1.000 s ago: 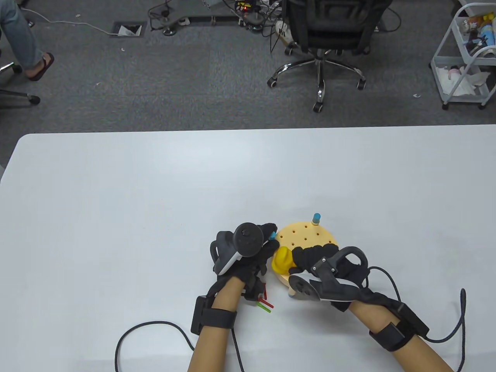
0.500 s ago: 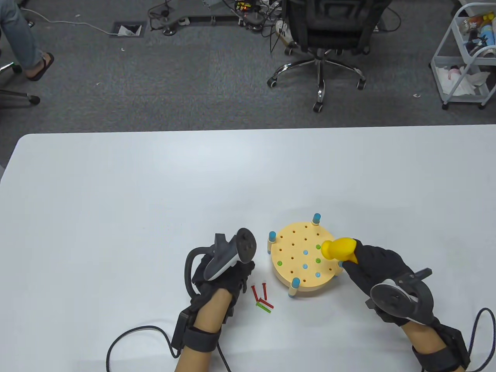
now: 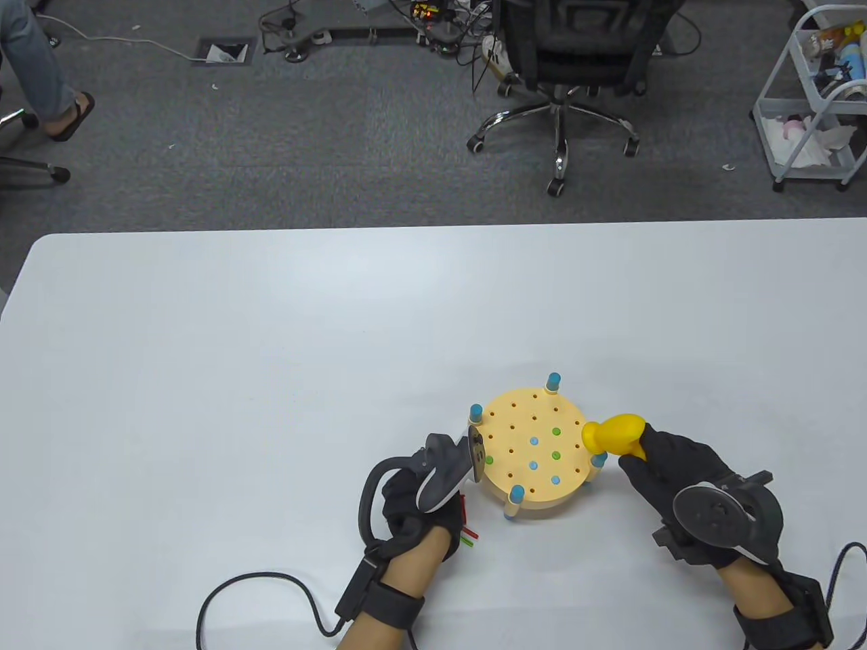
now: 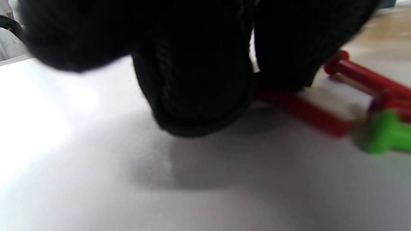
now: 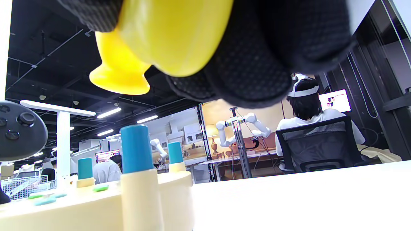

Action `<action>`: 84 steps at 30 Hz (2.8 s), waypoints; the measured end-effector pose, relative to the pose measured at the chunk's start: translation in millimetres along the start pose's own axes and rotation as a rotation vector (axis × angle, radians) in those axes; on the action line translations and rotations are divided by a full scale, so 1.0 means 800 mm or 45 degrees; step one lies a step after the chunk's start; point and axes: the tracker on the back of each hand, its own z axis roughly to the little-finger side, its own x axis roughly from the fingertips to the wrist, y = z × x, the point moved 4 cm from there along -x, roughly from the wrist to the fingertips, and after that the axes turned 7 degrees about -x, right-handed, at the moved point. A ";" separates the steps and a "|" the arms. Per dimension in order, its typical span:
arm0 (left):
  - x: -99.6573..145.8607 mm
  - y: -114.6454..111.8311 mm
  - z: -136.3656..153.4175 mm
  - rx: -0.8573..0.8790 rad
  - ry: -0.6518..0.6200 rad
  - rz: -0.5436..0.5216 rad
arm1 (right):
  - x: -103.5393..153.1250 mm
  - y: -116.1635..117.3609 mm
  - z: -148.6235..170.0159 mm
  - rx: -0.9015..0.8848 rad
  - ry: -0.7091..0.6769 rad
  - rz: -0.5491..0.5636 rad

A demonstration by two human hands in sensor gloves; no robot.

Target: Hammer toy nails into tap bench

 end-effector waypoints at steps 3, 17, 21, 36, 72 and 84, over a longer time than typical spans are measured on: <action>0.006 -0.001 -0.003 -0.018 0.050 -0.007 | 0.000 0.006 0.004 -0.005 0.017 -0.019; 0.014 0.015 0.084 0.616 -0.106 -0.008 | -0.001 0.004 0.011 -0.064 0.046 0.003; 0.025 0.028 0.092 0.865 -0.194 -0.027 | 0.000 0.005 0.010 -0.062 0.042 0.006; 0.001 0.001 0.092 1.154 -0.154 -0.017 | 0.000 0.012 0.006 -0.076 0.013 -0.026; 0.028 0.134 -0.059 0.324 -0.431 -0.522 | 0.000 0.020 0.006 -0.061 -0.008 -0.064; 0.024 0.131 -0.078 0.180 -0.447 -0.515 | 0.001 0.023 0.005 -0.061 -0.014 -0.070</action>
